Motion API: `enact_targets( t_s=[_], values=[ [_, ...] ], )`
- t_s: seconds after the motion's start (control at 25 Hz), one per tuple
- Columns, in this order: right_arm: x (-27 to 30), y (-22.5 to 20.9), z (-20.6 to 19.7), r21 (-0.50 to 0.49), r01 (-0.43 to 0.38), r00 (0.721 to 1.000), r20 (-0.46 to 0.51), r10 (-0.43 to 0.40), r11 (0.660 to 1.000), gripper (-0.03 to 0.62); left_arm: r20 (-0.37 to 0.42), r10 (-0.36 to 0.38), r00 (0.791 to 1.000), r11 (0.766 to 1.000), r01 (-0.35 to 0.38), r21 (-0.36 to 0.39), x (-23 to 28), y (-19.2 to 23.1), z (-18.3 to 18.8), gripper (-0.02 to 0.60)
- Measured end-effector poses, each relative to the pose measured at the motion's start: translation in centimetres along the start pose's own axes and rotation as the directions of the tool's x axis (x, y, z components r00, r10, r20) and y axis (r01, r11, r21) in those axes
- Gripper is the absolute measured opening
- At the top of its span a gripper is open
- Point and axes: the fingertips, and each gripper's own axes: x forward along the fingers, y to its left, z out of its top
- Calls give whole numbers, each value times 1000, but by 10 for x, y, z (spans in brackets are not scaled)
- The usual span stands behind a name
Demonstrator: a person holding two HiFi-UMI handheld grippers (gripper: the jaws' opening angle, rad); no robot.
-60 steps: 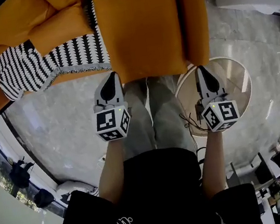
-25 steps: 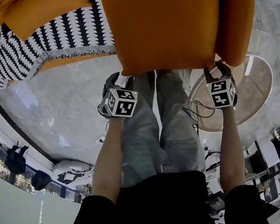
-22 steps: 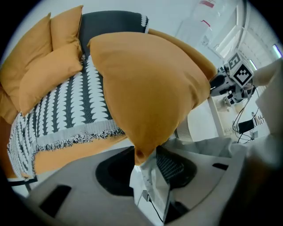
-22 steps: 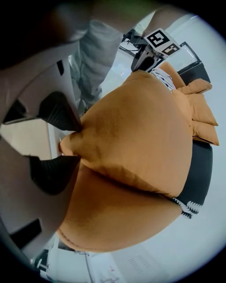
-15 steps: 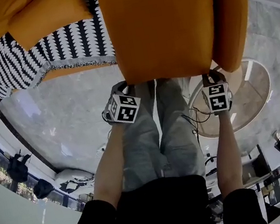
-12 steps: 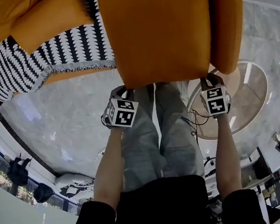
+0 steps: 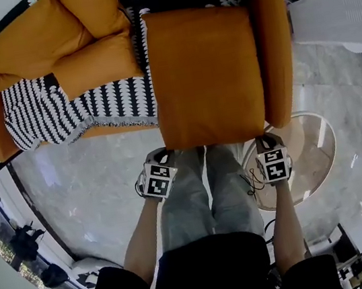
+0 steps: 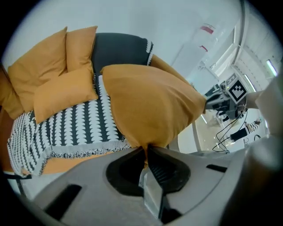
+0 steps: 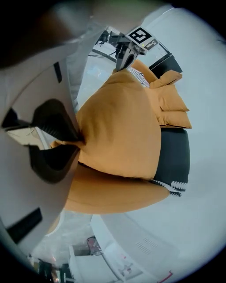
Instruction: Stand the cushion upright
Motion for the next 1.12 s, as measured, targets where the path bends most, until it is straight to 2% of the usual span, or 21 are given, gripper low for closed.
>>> enact_targets(
  t_s=[0.32, 0.6, 0.88, 1.12],
  values=[
    [-64, 0, 54, 29, 8, 993, 119, -11, 1000, 23, 99, 1, 995, 1000, 0, -8, -67, 3, 47, 23],
    [-121, -17, 121, 23, 28, 963, 266, -33, 999, 23, 227, -15, 974, 999, 8, 35, -123, 5, 111, 21],
    [-166, -29, 187, 14, 50, 922, 383, -51, 999, 23, 352, 24, 936, 999, -33, 20, -174, 23, 177, 22],
    [-189, -46, 249, 19, 45, 876, 479, -49, 999, 21, 462, 52, 885, 997, -71, 24, -204, 45, 244, 21]
  ],
)
